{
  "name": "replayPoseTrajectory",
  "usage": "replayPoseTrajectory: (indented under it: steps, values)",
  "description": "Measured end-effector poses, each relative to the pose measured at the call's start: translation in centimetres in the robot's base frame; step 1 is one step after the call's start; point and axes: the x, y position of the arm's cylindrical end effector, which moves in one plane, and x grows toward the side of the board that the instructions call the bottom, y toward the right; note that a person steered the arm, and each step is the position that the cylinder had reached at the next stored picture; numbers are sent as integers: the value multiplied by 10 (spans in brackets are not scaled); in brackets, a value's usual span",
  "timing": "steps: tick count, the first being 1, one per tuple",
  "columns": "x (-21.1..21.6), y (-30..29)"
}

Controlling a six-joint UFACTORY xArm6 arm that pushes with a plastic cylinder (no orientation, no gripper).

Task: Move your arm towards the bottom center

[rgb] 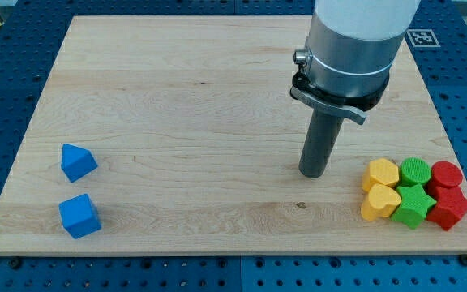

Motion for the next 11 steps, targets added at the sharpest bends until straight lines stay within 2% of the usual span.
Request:
replayPoseTrajectory:
  steps: [6, 7, 9, 11]
  values:
    - [7, 0]
    - [34, -16]
    - [44, -81]
    - [91, -120]
